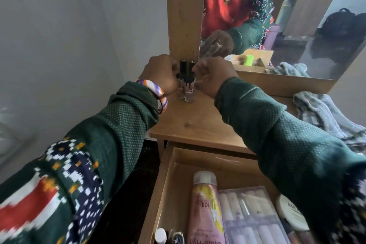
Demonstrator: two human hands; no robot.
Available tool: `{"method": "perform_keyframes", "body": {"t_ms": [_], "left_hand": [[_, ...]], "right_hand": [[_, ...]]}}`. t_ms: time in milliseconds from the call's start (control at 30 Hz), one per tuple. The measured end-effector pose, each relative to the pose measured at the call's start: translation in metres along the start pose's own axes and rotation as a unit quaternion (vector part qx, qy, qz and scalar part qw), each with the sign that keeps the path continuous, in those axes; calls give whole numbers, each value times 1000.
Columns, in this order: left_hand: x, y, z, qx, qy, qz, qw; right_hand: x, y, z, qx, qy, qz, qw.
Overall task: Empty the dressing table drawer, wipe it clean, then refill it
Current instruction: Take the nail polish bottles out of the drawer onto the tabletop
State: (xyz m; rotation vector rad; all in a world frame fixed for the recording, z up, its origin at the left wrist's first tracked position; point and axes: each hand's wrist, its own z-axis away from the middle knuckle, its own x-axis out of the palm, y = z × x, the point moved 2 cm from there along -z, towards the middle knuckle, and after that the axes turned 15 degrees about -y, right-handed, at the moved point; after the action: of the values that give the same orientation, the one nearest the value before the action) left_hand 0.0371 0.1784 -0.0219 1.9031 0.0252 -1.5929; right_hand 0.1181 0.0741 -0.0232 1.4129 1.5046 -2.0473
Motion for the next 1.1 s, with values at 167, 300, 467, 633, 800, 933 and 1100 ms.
{"method": "perform_keyframes", "body": {"t_ms": [167, 300, 467, 633, 800, 933, 1100], "left_hand": [[-9, 3, 35, 0, 14, 9, 1000], [-7, 12, 82, 25, -57, 3, 998], [21, 12, 141, 17, -277, -20, 960], [54, 4, 188, 1, -334, -139, 932], [72, 5, 211, -21, -296, -242, 924], [78, 8, 216, -16, -257, -305, 917], [80, 9, 219, -13, -241, -343, 908]], "right_hand": [[-13, -2, 26, -2, 21, -5, 1000], [-9, -9, 62, -9, -11, -32, 999], [20, -20, 112, 1, -99, 41, 994], [69, -29, 163, 7, -263, 131, 956], [104, -24, 178, 29, -289, 167, 942], [116, -21, 185, 27, -264, 146, 953], [116, -23, 190, 27, -248, 121, 961]]}}
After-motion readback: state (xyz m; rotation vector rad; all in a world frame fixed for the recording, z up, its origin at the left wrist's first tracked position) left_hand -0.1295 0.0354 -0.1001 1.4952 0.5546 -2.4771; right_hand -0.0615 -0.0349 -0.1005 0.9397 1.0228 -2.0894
